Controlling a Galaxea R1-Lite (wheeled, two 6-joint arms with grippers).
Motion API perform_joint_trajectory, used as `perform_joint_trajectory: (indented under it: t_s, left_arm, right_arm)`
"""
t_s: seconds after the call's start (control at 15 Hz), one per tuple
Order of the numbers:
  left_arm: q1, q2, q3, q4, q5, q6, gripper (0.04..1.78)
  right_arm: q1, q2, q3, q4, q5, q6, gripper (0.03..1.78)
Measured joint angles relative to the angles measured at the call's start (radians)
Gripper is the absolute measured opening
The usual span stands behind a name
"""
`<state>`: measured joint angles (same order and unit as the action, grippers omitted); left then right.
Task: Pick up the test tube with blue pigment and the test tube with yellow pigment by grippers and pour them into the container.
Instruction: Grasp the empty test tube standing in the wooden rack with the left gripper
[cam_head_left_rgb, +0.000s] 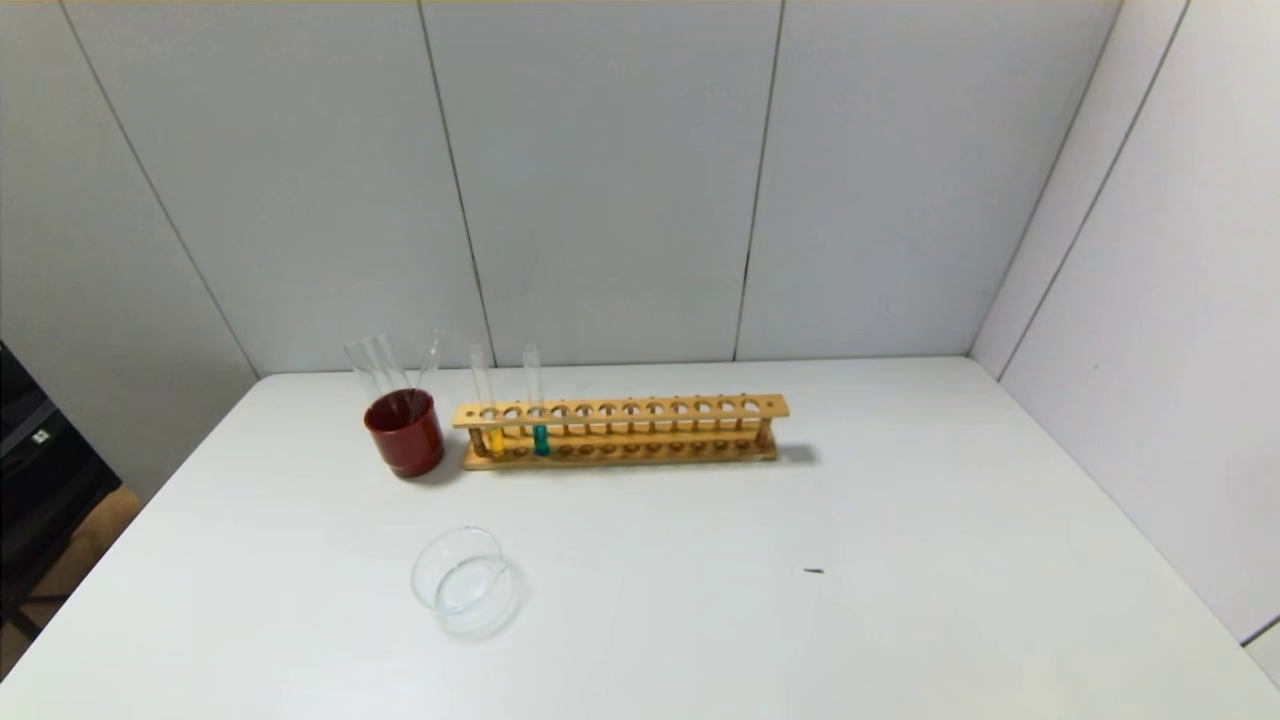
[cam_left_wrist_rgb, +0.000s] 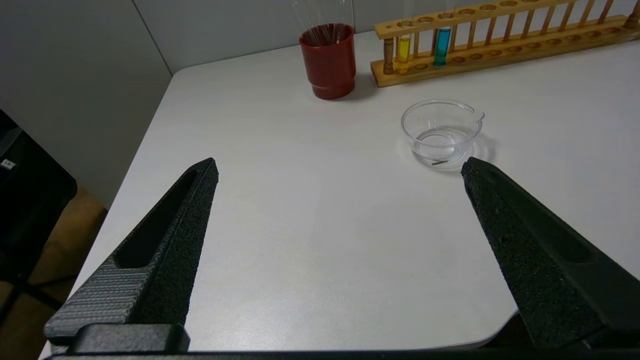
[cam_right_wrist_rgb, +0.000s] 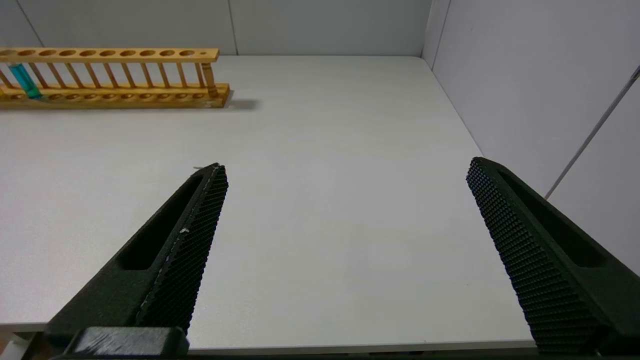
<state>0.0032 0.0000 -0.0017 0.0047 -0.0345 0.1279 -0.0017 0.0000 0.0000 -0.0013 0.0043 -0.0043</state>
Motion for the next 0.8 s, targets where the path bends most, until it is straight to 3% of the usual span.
perform_joint_trajectory:
  t_s: [0.8]
  left_arm:
    - [0.0, 0.0, 0.0, 0.0, 0.0, -0.023, 1.72]
  right_arm:
    - [0.0, 0.0, 0.0, 0.0, 0.0, 0.0, 1.75]
